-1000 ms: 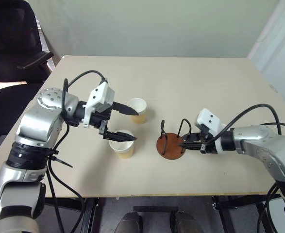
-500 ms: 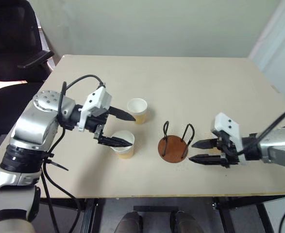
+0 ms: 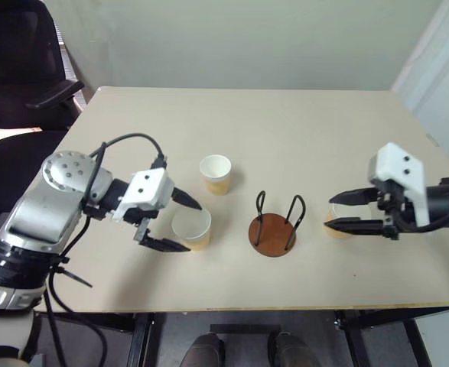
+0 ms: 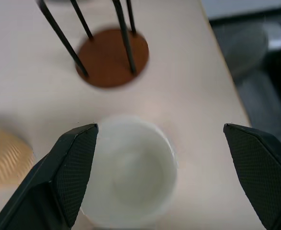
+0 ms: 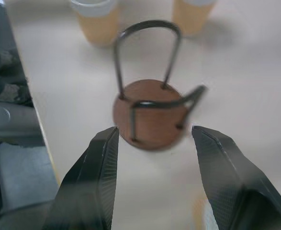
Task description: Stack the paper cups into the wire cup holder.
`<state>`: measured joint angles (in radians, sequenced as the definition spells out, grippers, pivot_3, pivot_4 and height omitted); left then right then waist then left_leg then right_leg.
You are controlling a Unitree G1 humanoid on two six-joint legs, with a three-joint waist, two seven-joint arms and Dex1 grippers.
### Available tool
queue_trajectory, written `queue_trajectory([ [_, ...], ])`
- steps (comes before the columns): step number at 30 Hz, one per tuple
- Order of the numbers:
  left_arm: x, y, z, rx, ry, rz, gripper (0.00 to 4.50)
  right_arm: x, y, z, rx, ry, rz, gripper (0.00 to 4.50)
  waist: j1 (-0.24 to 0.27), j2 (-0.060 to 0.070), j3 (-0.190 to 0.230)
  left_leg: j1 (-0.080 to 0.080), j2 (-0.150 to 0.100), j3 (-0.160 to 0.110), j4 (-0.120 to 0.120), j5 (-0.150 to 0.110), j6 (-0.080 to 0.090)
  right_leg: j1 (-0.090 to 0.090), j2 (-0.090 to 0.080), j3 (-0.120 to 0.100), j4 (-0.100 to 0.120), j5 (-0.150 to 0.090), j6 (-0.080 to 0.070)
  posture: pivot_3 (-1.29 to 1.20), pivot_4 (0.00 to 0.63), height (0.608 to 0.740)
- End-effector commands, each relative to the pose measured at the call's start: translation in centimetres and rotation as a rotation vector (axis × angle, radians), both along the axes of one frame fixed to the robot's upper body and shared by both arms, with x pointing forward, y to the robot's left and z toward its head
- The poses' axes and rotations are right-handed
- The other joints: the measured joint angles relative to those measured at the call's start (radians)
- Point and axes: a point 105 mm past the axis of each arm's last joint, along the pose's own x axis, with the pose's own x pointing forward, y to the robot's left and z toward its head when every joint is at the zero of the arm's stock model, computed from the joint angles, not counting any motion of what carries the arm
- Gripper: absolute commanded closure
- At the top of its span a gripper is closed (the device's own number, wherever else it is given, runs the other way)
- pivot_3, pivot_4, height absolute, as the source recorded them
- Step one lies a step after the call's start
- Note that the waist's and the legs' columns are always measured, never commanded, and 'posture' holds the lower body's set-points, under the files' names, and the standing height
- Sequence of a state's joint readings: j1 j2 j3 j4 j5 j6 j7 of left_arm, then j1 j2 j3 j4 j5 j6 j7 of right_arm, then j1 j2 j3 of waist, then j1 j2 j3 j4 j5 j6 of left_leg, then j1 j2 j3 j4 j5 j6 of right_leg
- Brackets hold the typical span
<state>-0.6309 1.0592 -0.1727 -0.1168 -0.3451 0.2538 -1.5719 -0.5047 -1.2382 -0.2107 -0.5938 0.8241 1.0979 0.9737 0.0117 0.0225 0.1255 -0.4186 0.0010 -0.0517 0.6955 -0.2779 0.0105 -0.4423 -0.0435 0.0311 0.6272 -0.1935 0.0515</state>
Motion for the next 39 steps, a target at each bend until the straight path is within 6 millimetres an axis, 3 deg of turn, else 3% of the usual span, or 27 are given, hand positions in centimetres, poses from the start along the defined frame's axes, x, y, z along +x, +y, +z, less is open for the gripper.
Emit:
queue_trajectory([
  [1, 0.1, 0.6, 0.0, 0.092, -0.045, -0.068, 0.00, 0.0, 0.1, 1.1, 0.010, -0.055, 0.027, 2.02, 0.001, 0.000, 0.000, 0.000, 0.000, 0.000, 0.000, 0.000, 0.000, 0.000, 0.000, 0.000, 0.000, 0.000, 0.000, 0.00, 0.150, 0.740],
  [5, 1.2, 0.5, -0.4, 0.156, -0.095, -0.116, 0.00, 0.1, 0.6, 1.0, 0.022, -0.062, 0.045, 2.02, 0.002, 0.000, 0.000, 0.000, 0.000, 0.000, 0.000, -0.001, 0.001, 0.000, 0.000, 0.000, 0.001, 0.000, 0.000, 0.00, 0.150, 0.740],
  [13, 1.3, -0.3, -3.7, 0.240, -0.182, -0.261, 0.00, 0.0, 1.3, 1.1, 0.042, -0.069, 0.059, 2.02, -0.001, 0.000, 0.000, -0.001, 0.000, 0.000, 0.001, -0.001, 0.002, -0.001, 0.000, 0.000, 0.001, 0.000, 0.000, 0.00, 0.150, 0.740],
  [16, 0.7, -0.9, -4.7, 0.229, -0.188, -0.312, 0.59, 0.0, 1.4, 1.3, 0.047, -0.073, 0.052, 1.98, -0.001, 0.000, 0.000, -0.001, 0.000, 0.001, 0.001, -0.002, 0.001, -0.001, 0.000, 0.000, 0.001, -0.001, 0.001, 0.00, 0.150, 0.740],
  [27, 1.8, -1.2, -3.1, 0.244, -0.220, -0.337, 4.30, -0.1, 1.7, 1.9, 0.070, -0.092, 0.067, 1.98, -0.001, 0.000, 0.000, -0.001, 0.000, 0.001, 0.002, -0.002, 0.002, -0.001, 0.000, 0.000, 0.002, 0.000, 0.000, 0.00, 0.150, 0.740],
  [33, 1.4, -0.9, -3.0, 0.282, -0.186, -0.342, 4.43, -0.1, 2.0, 2.3, 0.089, -0.110, 0.088, 1.98, -0.001, 0.000, 0.000, -0.001, 0.000, 0.001, 0.002, -0.002, 0.002, -0.001, 0.000, 0.000, 0.002, 0.000, 0.000, 0.00, 0.150, 0.740],
  [36, 1.4, -1.8, -1.7, 0.238, -0.175, -0.335, 4.43, -0.1, 2.1, 2.5, 0.093, -0.121, 0.091, 1.98, 0.001, 0.000, 0.000, -0.001, 0.000, 0.001, 0.002, -0.002, 0.002, -0.001, 0.000, 0.000, 0.002, 0.000, 0.001, 0.00, 0.150, 0.740],
  [39, 1.1, -4.4, 3.0, 0.053, -0.163, -0.325, 4.43, -0.5, 1.7, 2.7, 0.084, -0.115, 0.074, 1.98, 0.003, -0.001, 0.000, -0.002, 0.000, 0.000, 0.003, -0.002, 0.002, -0.001, 0.000, 0.000, 0.001, 0.000, 0.001, 0.00, 0.150, 0.740],
])
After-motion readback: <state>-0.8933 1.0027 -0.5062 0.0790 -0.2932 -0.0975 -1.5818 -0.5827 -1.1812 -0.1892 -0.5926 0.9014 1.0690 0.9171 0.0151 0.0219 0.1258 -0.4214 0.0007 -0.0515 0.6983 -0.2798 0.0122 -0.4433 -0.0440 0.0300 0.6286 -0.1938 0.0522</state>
